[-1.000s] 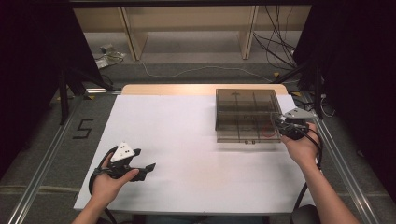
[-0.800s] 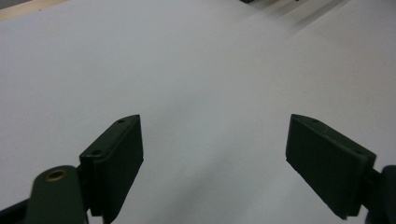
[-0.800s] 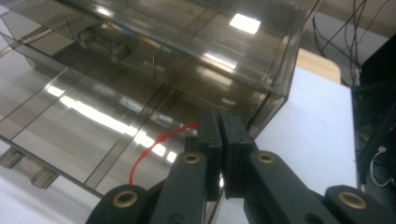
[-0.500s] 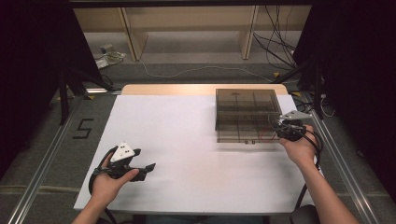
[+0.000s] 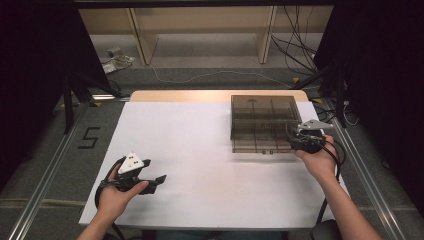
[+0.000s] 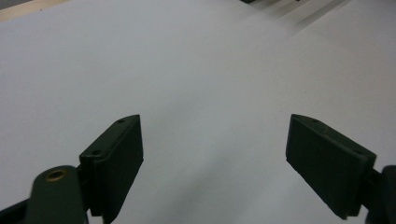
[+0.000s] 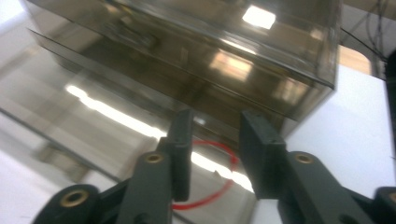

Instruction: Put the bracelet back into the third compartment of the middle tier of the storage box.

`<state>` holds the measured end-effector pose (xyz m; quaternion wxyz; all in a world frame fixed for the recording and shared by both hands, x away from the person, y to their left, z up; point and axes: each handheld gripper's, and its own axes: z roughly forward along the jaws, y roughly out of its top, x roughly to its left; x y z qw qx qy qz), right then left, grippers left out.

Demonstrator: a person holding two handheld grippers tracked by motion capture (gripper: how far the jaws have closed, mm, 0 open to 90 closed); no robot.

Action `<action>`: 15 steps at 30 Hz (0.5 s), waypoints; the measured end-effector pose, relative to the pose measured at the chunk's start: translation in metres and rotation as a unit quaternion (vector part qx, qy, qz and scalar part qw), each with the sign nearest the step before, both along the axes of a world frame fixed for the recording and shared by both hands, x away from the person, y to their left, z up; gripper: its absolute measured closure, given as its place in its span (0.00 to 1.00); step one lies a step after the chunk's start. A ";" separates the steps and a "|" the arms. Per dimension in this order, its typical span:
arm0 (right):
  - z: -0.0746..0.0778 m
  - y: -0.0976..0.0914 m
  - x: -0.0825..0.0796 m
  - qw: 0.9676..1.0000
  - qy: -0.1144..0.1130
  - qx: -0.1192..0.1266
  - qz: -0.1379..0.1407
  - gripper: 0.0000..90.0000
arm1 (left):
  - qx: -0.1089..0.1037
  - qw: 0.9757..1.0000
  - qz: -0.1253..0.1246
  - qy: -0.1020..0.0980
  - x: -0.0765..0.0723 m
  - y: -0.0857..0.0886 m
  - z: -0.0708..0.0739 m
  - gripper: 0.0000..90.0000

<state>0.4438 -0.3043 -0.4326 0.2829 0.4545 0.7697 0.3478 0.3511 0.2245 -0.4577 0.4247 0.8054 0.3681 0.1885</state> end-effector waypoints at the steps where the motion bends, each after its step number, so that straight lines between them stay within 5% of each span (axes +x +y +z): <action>1: 0.001 0.002 -0.002 1.000 -0.003 0.011 0.003 0.68 | 0.000 1.000 0.000 0.000 0.000 0.000 0.000 0.21; 11: 0.002 0.018 -0.020 0.997 0.008 0.076 0.018 0.41 | 0.000 1.000 0.000 -0.001 0.000 0.000 0.000 0.21; 15: 0.001 0.019 -0.026 0.996 0.013 0.083 0.027 0.33 | -0.001 1.000 0.000 0.001 0.000 0.001 0.000 0.21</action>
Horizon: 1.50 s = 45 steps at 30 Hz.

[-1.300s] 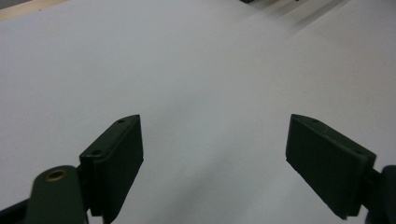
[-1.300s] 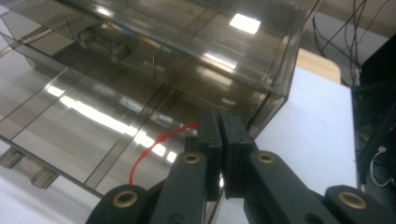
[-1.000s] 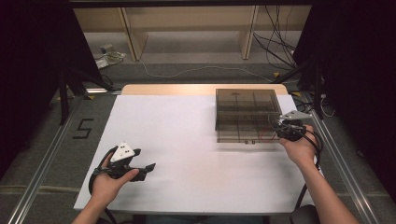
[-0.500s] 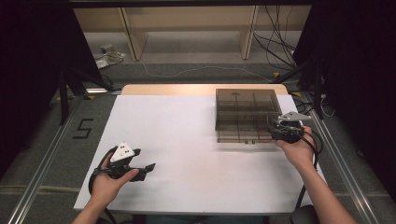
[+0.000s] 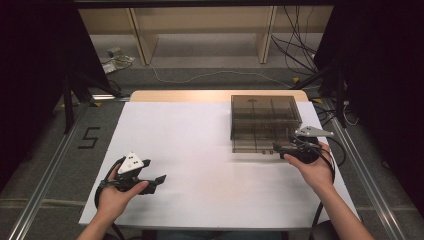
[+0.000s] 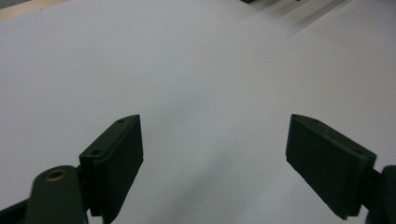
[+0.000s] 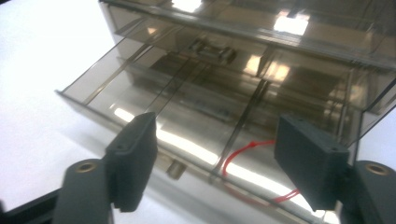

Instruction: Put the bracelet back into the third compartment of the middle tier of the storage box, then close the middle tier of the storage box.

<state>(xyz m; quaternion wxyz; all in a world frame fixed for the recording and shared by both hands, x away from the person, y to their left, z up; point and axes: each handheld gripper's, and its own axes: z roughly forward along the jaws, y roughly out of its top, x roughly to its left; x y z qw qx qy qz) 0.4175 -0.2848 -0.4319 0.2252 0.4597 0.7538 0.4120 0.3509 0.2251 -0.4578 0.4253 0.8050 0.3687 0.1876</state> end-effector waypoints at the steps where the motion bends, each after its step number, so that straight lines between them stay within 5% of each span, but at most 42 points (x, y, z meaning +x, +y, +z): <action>1: -0.001 0.000 -0.002 1.000 0.003 0.000 0.002 0.32 | 0.000 1.000 0.000 0.000 0.000 0.000 0.000 0.21; 15: -0.004 0.004 -0.015 1.000 0.002 -0.008 -0.004 0.31 | -0.005 1.000 -0.005 -0.002 -0.002 0.001 0.000 0.21; 22: -0.001 0.003 -0.018 1.000 -0.009 -0.007 0.014 0.74 | -0.005 1.000 -0.005 -0.001 -0.001 0.001 0.000 0.21; 27: -0.003 0.004 -0.019 0.999 0.012 -0.015 0.041 1.00 | -0.008 1.000 -0.002 -0.001 -0.002 0.002 0.000 0.21; 45: -0.011 0.006 -0.020 0.996 0.045 -0.054 0.061 1.00 | 0.000 1.000 -0.004 -0.002 0.000 -0.001 0.001 0.21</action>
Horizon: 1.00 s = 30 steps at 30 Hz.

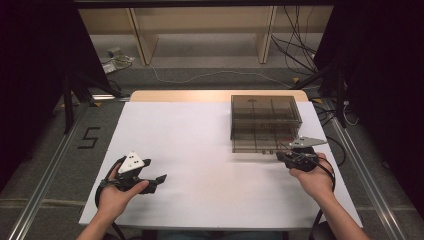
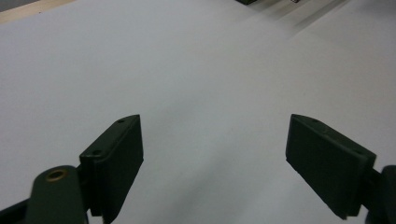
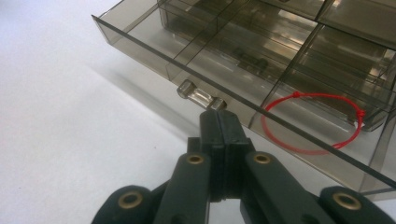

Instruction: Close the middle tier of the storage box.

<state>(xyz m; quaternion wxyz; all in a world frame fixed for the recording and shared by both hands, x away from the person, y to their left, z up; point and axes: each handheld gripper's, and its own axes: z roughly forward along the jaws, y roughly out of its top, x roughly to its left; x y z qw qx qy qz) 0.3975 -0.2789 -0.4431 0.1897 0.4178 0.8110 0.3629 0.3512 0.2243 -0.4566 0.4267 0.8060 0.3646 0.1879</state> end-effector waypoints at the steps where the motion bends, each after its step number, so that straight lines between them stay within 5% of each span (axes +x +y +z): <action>1: 0.000 0.001 0.000 1.000 0.001 -0.003 0.001 1.00 | 0.000 1.000 0.000 0.000 0.000 0.000 0.000 0.21; 30: -0.016 0.008 0.020 0.999 0.010 -0.032 -0.018 1.00 | 0.002 1.000 -0.002 0.001 0.001 0.000 -0.001 0.21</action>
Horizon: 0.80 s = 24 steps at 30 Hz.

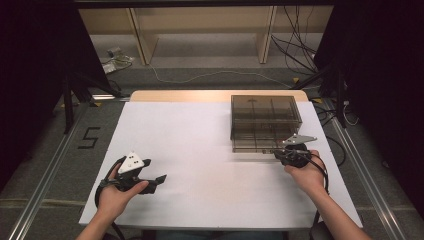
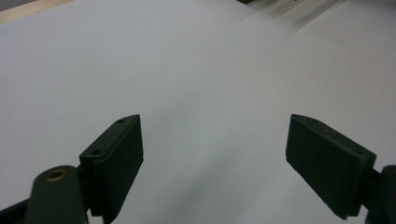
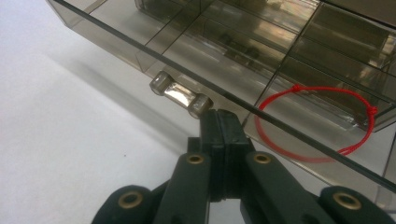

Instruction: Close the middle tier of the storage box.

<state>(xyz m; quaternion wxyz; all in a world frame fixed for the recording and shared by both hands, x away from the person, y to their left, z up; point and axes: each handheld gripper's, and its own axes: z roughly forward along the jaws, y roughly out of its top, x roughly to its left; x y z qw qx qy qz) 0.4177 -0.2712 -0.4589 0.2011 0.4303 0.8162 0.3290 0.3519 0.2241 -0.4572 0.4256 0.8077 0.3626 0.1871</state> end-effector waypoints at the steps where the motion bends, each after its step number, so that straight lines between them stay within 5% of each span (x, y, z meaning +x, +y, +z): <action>1: 0.000 0.000 0.000 1.000 0.000 0.000 -0.001 1.00 | 0.000 1.000 -0.001 0.000 0.000 0.000 0.000 0.21; 24: -0.001 0.000 0.010 1.000 -0.013 -0.006 -0.010 1.00 | 0.002 1.000 -0.002 0.001 0.000 -0.001 0.000 0.21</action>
